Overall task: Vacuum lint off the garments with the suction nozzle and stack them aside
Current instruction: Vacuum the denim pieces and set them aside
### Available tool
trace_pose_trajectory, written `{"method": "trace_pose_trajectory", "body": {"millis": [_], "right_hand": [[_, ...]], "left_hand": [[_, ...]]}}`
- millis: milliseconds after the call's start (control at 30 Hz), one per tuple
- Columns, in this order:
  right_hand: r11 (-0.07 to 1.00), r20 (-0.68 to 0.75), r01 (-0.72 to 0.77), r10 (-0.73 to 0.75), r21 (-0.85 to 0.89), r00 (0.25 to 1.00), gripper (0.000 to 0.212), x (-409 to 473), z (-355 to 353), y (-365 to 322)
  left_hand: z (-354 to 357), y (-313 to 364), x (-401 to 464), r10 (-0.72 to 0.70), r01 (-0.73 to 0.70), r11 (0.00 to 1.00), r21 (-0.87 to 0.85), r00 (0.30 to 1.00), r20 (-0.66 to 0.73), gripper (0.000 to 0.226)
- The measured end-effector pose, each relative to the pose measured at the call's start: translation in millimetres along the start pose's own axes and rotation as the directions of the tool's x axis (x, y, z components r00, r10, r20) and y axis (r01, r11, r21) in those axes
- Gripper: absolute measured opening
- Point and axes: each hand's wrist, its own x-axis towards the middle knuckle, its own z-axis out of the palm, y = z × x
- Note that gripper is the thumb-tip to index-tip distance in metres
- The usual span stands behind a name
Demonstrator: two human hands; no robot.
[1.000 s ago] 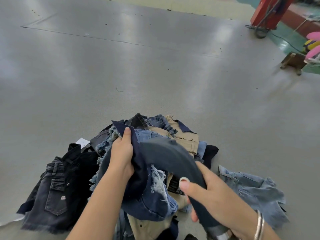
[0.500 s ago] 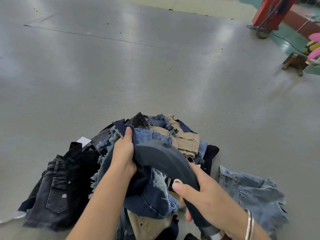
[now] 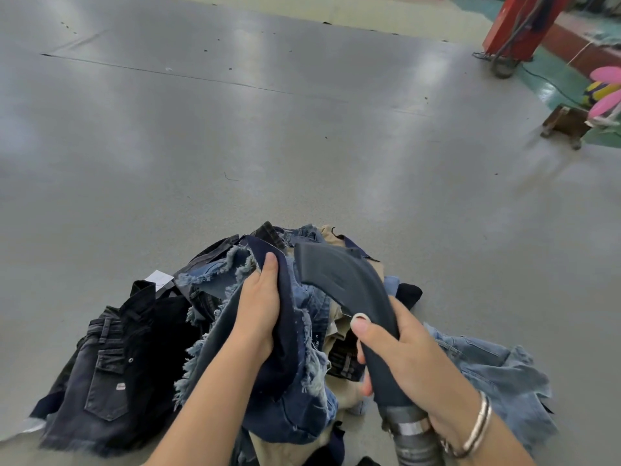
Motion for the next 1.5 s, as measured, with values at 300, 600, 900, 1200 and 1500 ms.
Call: {"method": "trace_pose_trajectory", "body": {"millis": [300,600,900,1200,1500], "right_hand": [[0.996,-0.056,0.025,-0.02,0.09,0.998,0.015,0,-20,-8],[0.993,0.139,-0.057,0.042,0.102,0.989,0.03,-3,-37,-4],[0.992,0.148,-0.056,0.039,0.113,0.988,0.033,-8,-38,-7],[1.0,-0.104,0.017,-0.02,-0.025,0.994,0.014,-12,-22,-7],[0.982,-0.165,0.007,-0.039,-0.19,0.986,0.013,-5,-1,0]], "left_hand": [[-9,4,-8,0.1,-0.15,0.971,0.185,0.961,0.257,0.048],[-24,4,-5,0.074,-0.308,0.892,0.331,0.822,0.565,0.045],[-24,6,-7,0.006,-0.24,0.917,0.319,0.807,0.591,0.04],[-9,-2,-3,0.459,-0.342,0.34,0.876,0.873,0.163,0.046],[-4,-7,1,0.492,-0.477,0.539,0.694,0.847,0.2,0.05]]}}
